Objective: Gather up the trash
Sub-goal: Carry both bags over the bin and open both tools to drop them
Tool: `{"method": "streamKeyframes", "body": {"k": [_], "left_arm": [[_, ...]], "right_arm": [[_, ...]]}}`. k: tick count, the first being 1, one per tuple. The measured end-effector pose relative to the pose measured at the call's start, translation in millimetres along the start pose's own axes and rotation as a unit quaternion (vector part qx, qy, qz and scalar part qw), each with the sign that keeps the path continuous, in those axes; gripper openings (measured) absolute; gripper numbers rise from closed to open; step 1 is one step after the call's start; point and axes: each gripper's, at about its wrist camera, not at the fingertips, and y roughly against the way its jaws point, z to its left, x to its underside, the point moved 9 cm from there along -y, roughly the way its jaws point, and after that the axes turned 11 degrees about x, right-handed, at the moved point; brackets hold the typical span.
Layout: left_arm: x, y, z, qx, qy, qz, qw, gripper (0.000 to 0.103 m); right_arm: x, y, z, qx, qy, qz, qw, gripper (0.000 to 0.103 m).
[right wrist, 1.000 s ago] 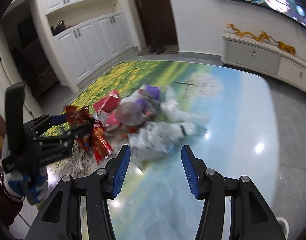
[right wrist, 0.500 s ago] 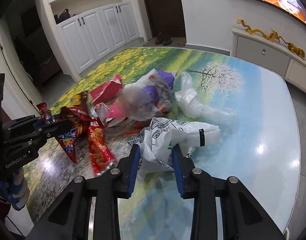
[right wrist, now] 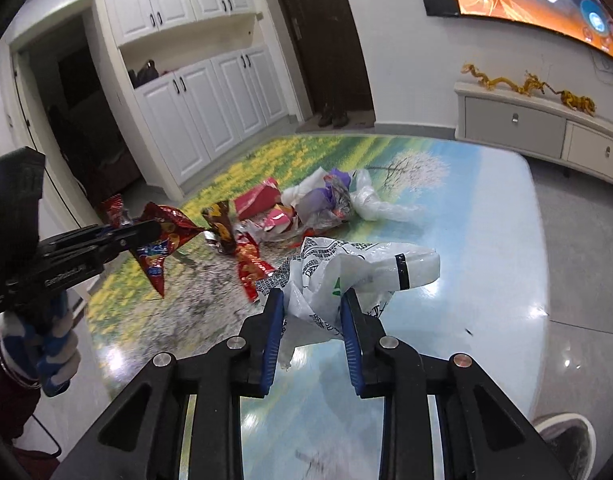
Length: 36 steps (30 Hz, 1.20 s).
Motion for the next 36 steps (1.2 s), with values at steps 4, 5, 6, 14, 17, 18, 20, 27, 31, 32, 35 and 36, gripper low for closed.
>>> {"method": "streamKeyframes", "body": {"k": [4, 5, 6, 14, 17, 18, 20, 27, 31, 32, 35, 36], "left_arm": [[-4.0, 9.2, -23.9, 0.010, -0.011, -0.006, 0.9999, 0.017], [-4.8, 10.7, -31.9, 0.013, -0.016, -0.008, 0.9998, 0.017], [-5.4, 11.7, -41.1, 0.018, -0.021, -0.008, 0.9996, 0.017], [-3.1, 3.2, -99.5, 0.051, -0.045, 0.003, 0.9977, 0.017], [0.9, -4.2, -124.3, 0.065, -0.059, 0.013, 0.9961, 0.017], [2.6, -6.5, -131.6, 0.069, -0.064, 0.016, 0.9954, 0.017], [5.9, -12.0, -147.7, 0.078, -0.074, 0.024, 0.9939, 0.017], [10.3, -32.5, -209.9, 0.117, -0.112, 0.048, 0.9856, 0.017], [12.5, -53.0, -256.5, 0.147, -0.141, 0.067, 0.9767, 0.017], [14.2, -60.5, -270.5, 0.158, -0.149, 0.074, 0.9734, 0.017], [22.5, -84.8, -310.2, 0.185, -0.169, 0.099, 0.9630, 0.017], [26.5, -95.2, -324.3, 0.194, -0.175, 0.110, 0.9590, 0.017]], "right_arm": [[8.4, 32.1, -14.9, 0.008, -0.013, -0.021, 1.000, 0.028], [10.1, 38.6, -19.0, 0.011, -0.016, -0.026, 0.999, 0.028], [11.8, 46.6, -24.0, 0.015, -0.019, -0.032, 0.999, 0.028], [32.8, 97.9, -69.3, 0.049, -0.051, -0.064, 0.995, 0.028], [43.1, 112.8, -92.5, 0.065, -0.072, -0.072, 0.993, 0.028], [45.2, 116.6, -97.6, 0.068, -0.077, -0.074, 0.992, 0.028], [51.0, 125.5, -112.1, 0.078, -0.091, -0.079, 0.990, 0.028], [78.8, 149.6, -170.2, 0.122, -0.148, -0.084, 0.978, 0.028], [105.0, 152.9, -213.1, 0.158, -0.191, -0.067, 0.966, 0.029], [114.0, 152.9, -224.6, 0.169, -0.203, -0.059, 0.963, 0.029], [138.7, 149.1, -254.7, 0.195, -0.234, -0.031, 0.952, 0.029], [148.0, 146.7, -265.1, 0.203, -0.245, -0.021, 0.948, 0.029]]}}
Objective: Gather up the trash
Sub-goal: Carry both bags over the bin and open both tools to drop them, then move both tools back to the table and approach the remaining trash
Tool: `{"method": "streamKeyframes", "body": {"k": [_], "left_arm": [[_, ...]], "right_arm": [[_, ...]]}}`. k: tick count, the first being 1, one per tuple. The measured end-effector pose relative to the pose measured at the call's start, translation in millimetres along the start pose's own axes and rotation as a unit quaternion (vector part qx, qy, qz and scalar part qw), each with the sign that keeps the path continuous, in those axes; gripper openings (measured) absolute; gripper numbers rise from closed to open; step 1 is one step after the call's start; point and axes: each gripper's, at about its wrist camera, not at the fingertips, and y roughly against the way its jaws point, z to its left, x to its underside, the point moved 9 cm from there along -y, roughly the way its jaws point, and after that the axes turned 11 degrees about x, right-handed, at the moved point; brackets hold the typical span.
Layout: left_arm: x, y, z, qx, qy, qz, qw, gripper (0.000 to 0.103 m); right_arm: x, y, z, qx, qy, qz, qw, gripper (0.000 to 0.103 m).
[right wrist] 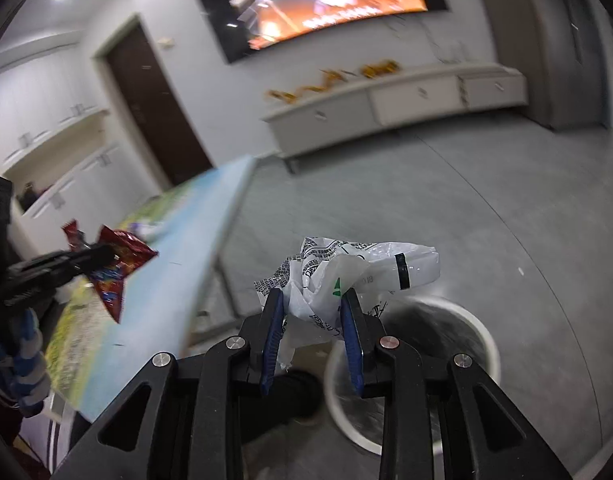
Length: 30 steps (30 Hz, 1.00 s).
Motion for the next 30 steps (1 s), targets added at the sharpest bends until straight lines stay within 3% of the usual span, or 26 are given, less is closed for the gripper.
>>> {"method": "streamKeyframes", "body": {"k": [8, 14, 16, 20, 30], "left_arm": [[-7.3, -101.3, -57.4, 0.071, -0.018, 0.070, 0.9948, 0.020], [-3.4, -154.2, -80.3, 0.099, -0.002, 0.107, 0.9893, 0.021], [-2.3, -167.5, -84.1, 0.107, 0.005, 0.116, 0.9874, 0.028], [0.9, -184.1, -83.4, 0.116, 0.024, 0.130, 0.9845, 0.049], [0.2, -183.2, -75.6, 0.112, 0.037, 0.125, 0.9852, 0.049]], "right_arm": [[28.1, -50.6, -57.9, 0.049, -0.037, 0.066, 0.996, 0.031], [44.2, -82.4, -79.9, 0.067, -0.048, 0.099, 0.992, 0.034], [50.2, -89.5, -87.4, 0.070, -0.052, 0.108, 0.990, 0.034], [58.5, -101.1, -93.9, 0.073, -0.058, 0.120, 0.988, 0.043], [61.2, -99.9, -89.2, 0.097, -0.043, 0.128, 0.986, 0.049]]}}
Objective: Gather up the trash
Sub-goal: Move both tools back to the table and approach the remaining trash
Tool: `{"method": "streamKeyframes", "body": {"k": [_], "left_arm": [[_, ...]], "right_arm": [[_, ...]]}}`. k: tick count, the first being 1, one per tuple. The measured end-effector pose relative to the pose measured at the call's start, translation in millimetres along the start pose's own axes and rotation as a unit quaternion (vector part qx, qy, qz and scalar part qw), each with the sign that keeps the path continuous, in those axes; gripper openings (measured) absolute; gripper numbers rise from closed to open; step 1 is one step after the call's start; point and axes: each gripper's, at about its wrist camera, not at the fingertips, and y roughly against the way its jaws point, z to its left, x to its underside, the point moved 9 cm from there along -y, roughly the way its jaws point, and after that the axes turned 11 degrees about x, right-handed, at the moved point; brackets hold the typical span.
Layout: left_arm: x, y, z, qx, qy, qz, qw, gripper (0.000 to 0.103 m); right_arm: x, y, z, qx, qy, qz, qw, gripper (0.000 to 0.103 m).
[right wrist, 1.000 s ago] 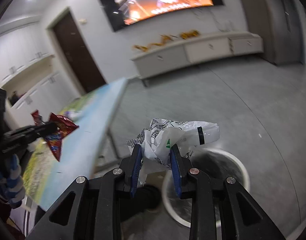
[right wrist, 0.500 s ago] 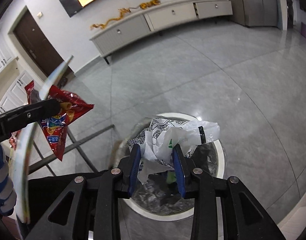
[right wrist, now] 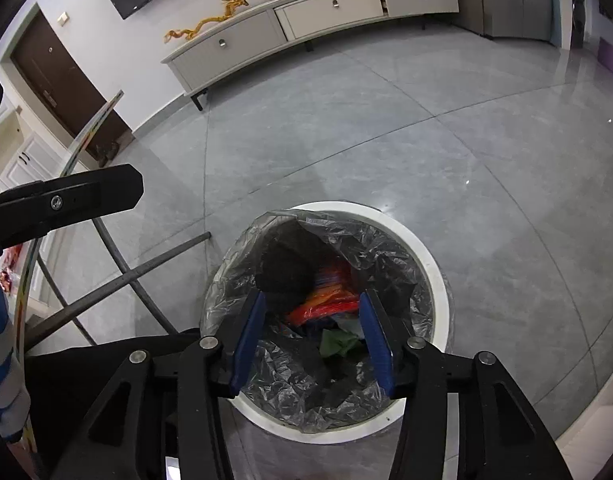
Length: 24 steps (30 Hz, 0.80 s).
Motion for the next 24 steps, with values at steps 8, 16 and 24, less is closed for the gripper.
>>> {"method": "streamKeyframes", "body": {"k": [8, 16, 24], "left_arm": [[2.3, 43.9, 18.3, -0.050, 0.006, -0.047, 0.9976, 0.049], [19.2, 96.5, 51.2, -0.114, 0.035, -0.090, 0.9887, 0.050], [43.0, 142.1, 74.2, -0.154, 0.053, -0.119, 0.9793, 0.055]], "right_arm": [[-8.7, 41.0, 12.9, 0.080, 0.024, -0.041, 0.996, 0.057], [-14.1, 88.2, 39.6, 0.098, 0.044, -0.085, 0.991, 0.059], [-7.4, 112.4, 74.4, 0.077, 0.075, -0.102, 0.989, 0.059]]}}
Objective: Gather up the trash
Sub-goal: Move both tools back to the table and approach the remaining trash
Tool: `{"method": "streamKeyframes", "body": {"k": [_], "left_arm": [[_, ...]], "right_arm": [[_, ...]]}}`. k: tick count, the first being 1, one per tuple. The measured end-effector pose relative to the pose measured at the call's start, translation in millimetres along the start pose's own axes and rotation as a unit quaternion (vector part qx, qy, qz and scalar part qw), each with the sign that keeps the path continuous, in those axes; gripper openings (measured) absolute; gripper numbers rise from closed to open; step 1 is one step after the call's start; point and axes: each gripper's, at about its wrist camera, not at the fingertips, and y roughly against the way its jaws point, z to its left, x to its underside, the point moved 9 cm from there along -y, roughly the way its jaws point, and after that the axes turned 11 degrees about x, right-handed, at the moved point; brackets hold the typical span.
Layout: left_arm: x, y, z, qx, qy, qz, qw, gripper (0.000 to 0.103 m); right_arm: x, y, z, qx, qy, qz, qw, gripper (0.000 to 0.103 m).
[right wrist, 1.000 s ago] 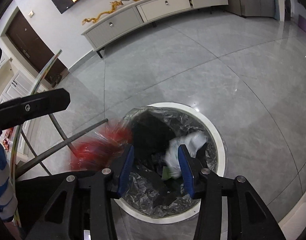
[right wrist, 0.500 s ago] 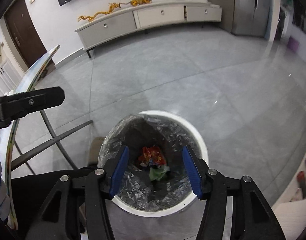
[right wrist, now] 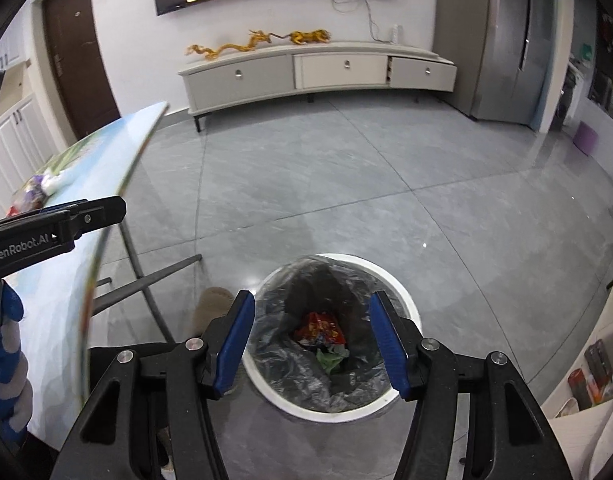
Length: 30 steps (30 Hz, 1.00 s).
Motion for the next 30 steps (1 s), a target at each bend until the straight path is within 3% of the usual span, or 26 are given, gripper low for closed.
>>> {"method": "streamKeyframes", "body": {"k": [5, 13, 30], "left_arm": [[6.1, 24.8, 22.8, -0.025, 0.014, -0.018, 0.9994, 0.061], [15.1, 55.5, 58.0, -0.055, 0.041, -0.037, 0.9969, 0.062], [32.9, 86.3, 98.3, -0.081, 0.077, -0.053, 0.9923, 0.062]], "right_arm": [[-7.3, 16.4, 26.0, -0.026, 0.020, -0.015, 0.999, 0.059], [-15.7, 34.2, 65.9, -0.050, 0.056, -0.035, 0.997, 0.059], [-16.9, 48.6, 99.9, -0.054, 0.105, -0.047, 0.992, 0.059]]}}
